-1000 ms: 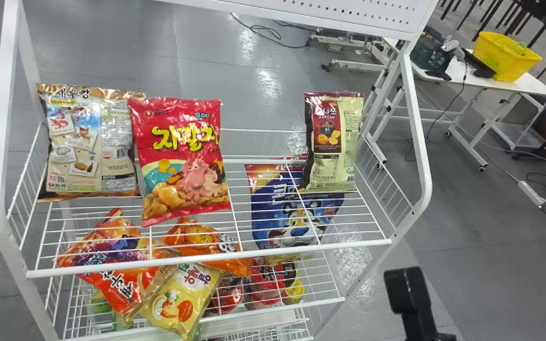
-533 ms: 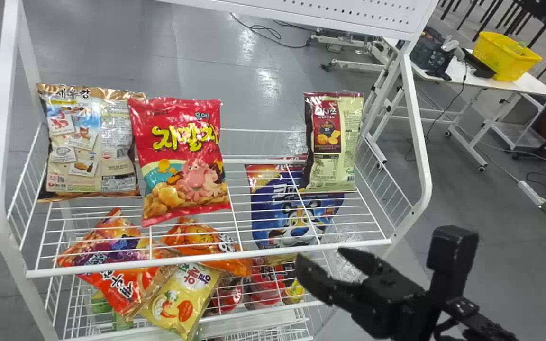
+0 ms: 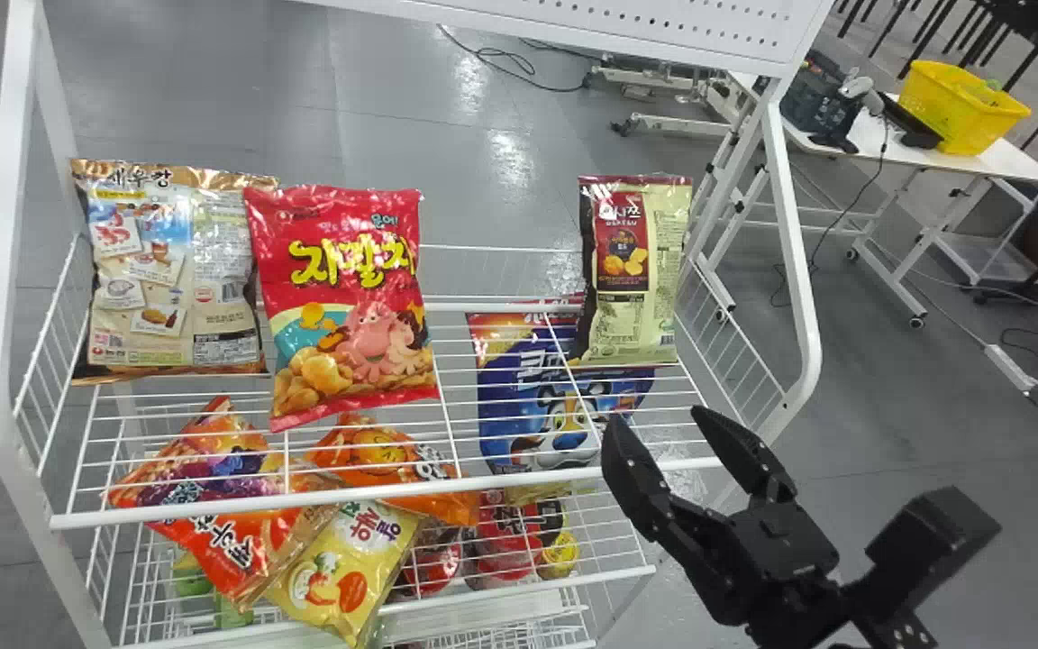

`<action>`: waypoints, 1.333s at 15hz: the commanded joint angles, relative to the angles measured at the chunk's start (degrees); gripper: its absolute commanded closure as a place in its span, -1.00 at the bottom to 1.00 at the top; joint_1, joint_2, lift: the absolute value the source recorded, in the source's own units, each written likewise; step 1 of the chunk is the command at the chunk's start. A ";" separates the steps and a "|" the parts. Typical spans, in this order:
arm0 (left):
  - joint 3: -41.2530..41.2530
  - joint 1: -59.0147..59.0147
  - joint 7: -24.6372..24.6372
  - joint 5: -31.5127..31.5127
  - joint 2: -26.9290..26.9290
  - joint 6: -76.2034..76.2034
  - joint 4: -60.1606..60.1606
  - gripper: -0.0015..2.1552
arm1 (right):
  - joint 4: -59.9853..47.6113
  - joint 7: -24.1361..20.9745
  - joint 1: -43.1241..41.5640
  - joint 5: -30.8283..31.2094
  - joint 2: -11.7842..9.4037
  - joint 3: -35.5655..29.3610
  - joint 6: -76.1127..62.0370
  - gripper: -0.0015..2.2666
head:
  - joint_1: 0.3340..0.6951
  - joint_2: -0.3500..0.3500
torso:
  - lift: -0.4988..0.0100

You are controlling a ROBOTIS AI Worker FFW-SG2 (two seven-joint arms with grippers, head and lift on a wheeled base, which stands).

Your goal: Hold basket handle with left hand then pick Gkobukchip with right hand and place into basket

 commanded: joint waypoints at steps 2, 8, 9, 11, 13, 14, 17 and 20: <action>0.45 0.00 -0.11 0.24 -0.15 0.07 0.40 0.93 | 0.94 -0.25 0.80 0.90 0.02 0.29 -1.84 -0.89 | 1.00 -1.00 | 0.83; 1.86 0.53 -0.81 1.73 -0.15 0.07 0.05 0.93 | 0.67 -0.25 0.97 0.90 0.28 0.11 -1.84 -0.89 | 1.00 -1.00 | 0.83; 1.94 0.53 -0.81 1.82 -0.15 0.07 -0.04 0.93 | 0.58 -0.34 1.06 0.90 0.37 0.11 -1.84 -0.89 | 1.00 -1.00 | 0.83; 2.12 0.70 -0.81 2.09 -0.15 0.07 -0.21 0.93 | 0.41 -0.43 1.24 0.81 0.37 0.03 -2.02 -0.89 | 1.00 -1.00 | 0.83; 2.38 1.06 -0.81 2.17 -0.15 0.07 -0.65 0.93 | 0.23 -0.43 1.33 0.81 0.37 0.11 -2.02 -0.89 | 1.00 -1.00 | 0.83; 2.47 1.41 -0.81 2.26 -0.15 0.07 -0.83 0.93 | 0.23 -0.43 1.33 0.81 0.37 0.11 -2.19 -0.89 | 1.00 -1.00 | 0.83; 2.91 2.02 -0.99 2.26 -0.15 0.07 -1.09 0.93 | 0.32 -0.43 1.15 0.72 0.37 0.29 -2.19 -0.89 | 1.00 -1.00 | 0.83; 2.82 2.11 -0.99 2.26 -0.15 0.07 -1.01 0.93 | 0.32 -0.43 1.15 0.55 0.28 0.29 -2.55 -0.89 | 1.00 -1.00 | 0.83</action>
